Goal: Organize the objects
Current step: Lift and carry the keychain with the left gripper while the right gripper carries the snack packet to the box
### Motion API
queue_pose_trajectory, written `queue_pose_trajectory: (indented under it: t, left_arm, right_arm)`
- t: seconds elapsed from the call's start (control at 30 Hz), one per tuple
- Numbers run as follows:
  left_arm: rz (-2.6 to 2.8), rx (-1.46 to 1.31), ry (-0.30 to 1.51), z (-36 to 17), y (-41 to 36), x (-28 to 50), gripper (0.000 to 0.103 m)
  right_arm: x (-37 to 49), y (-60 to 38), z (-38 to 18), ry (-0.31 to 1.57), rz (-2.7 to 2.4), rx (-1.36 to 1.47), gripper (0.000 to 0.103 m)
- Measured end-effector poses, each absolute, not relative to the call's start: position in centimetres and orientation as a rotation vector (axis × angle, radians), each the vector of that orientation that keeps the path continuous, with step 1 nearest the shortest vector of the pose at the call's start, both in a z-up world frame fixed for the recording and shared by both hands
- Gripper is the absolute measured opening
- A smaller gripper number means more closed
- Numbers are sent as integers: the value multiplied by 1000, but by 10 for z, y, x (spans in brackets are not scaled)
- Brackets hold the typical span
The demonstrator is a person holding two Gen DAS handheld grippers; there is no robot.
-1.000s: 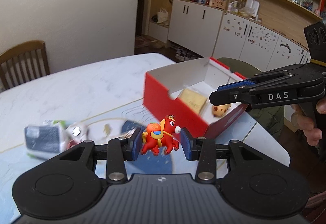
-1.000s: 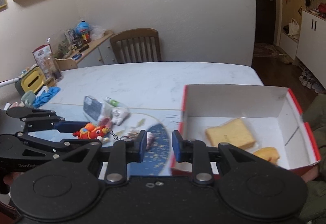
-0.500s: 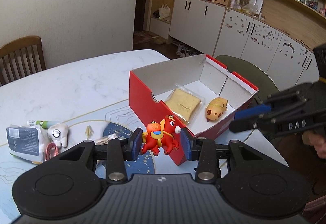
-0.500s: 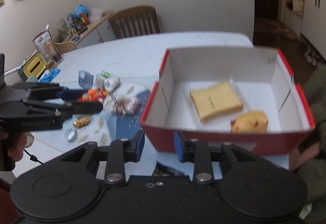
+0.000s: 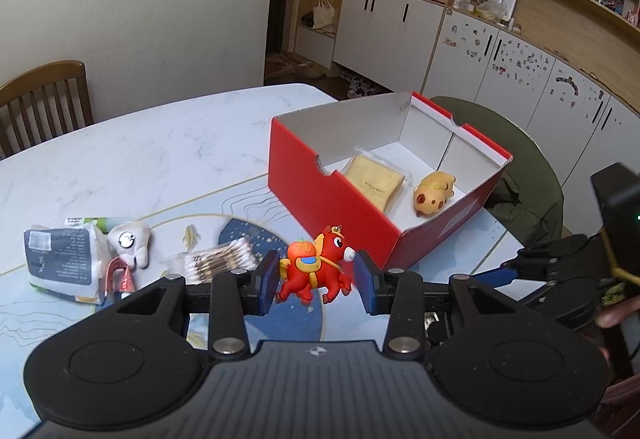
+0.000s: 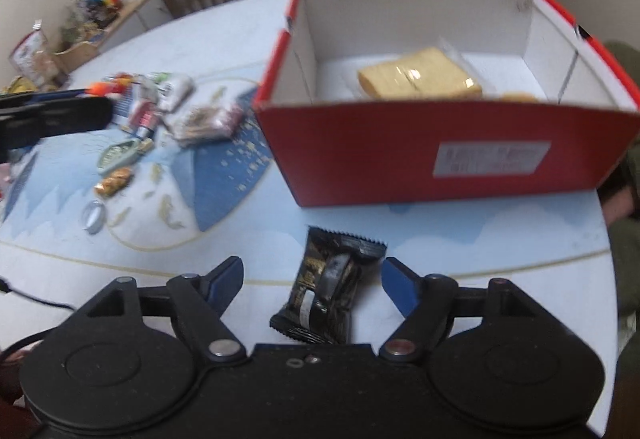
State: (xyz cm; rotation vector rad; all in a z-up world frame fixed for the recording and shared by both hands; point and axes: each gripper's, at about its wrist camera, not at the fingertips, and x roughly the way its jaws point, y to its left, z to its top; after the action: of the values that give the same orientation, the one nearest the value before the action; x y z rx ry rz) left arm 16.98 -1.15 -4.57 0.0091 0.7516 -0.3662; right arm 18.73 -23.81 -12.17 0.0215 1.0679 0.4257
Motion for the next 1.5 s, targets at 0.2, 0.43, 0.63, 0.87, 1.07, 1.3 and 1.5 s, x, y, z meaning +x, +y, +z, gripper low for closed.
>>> queue_pose_trajectory:
  t: [0.2, 0.43, 0.63, 0.87, 1.07, 1.3, 1.5]
  left_arm:
    - [-370, 11, 765, -50, 2, 162, 39]
    - [-378, 12, 773, -52, 13, 156, 39]
    - [-382, 9, 778, -53, 16, 155, 39]
    - [-399, 16, 774, -50, 7, 157, 39]
    - [-425, 19, 757, -41, -10, 163, 39]
    - [-460, 36, 737, -30, -43, 177, 39]
    - [-486, 50, 723, -21, -75, 199, 39]
  right_arm:
    - [188, -227, -137, 1100, 348, 11, 72]
    - [185, -224, -142, 1104, 305, -18, 55]
    - [186, -224, -141, 1094, 308, -21, 34]
    - [181, -240, -115, 1058, 359, 29, 31]
    - [183, -260, -73, 1020, 436, 49, 31]
    - [198, -281, -36, 972, 484, 52, 31]
    - [227, -300, -20, 916, 491, 68, 31]
